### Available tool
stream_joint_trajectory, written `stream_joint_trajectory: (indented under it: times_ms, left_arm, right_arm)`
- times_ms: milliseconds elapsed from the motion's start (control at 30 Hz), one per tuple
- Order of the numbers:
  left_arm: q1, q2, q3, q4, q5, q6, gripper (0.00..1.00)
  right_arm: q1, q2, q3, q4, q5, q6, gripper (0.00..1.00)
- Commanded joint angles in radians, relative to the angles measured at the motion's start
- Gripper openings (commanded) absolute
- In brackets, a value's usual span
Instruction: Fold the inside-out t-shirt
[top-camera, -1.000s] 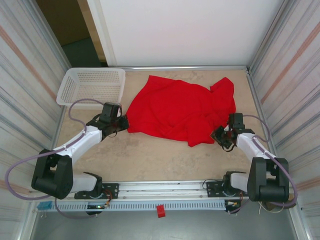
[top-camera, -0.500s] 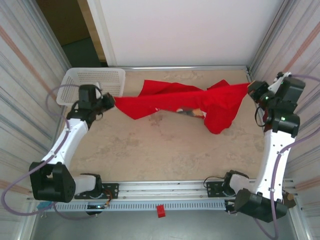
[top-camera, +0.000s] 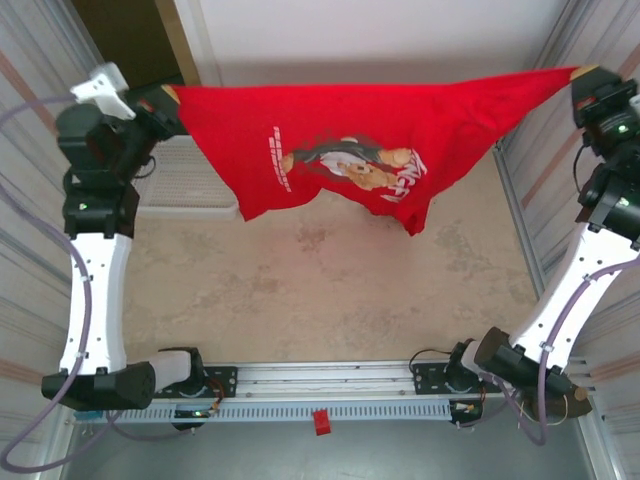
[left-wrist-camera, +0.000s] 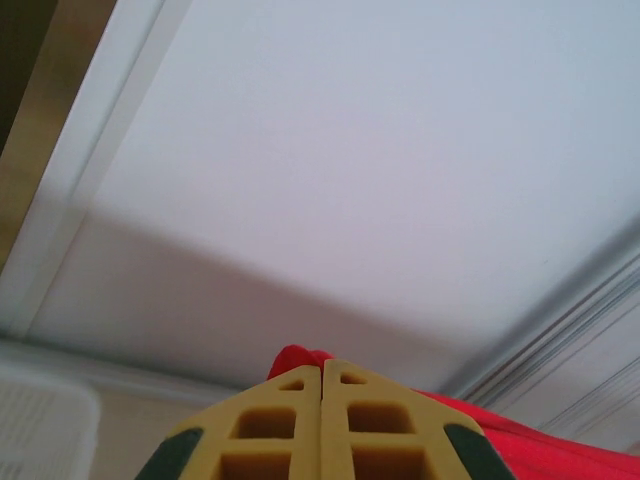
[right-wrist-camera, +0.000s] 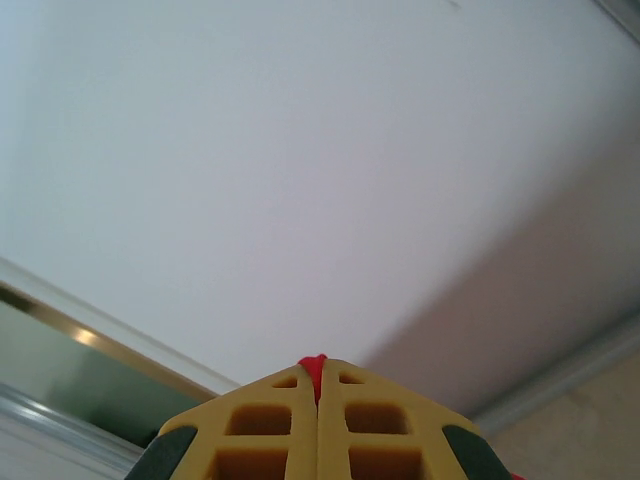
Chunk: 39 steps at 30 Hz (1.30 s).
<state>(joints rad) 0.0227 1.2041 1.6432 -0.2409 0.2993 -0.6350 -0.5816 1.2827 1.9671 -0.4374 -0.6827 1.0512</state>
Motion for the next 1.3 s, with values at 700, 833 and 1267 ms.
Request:
stream_joint_trajectory:
  times_ms: [700,833,1267]
  left_arm:
    - [0.0,0.524,0.457,-0.032,0.139,-0.112,0.0]
    - [-0.054,0.659,0.778,-0.118,0.137,-0.115,0.0]
    - [-0.12,0.36,0.474,-0.016,0.139,-0.122,0.0]
  right_arm:
    - [0.218,0.416,0.293,0.076,0.092,0.053,0.0]
    - [0.212,0.58,0.654,-0.022,0.082,0.099,0.0]
    - [0.015,0.338,0.49,0.164,-0.036,0.326,0.0]
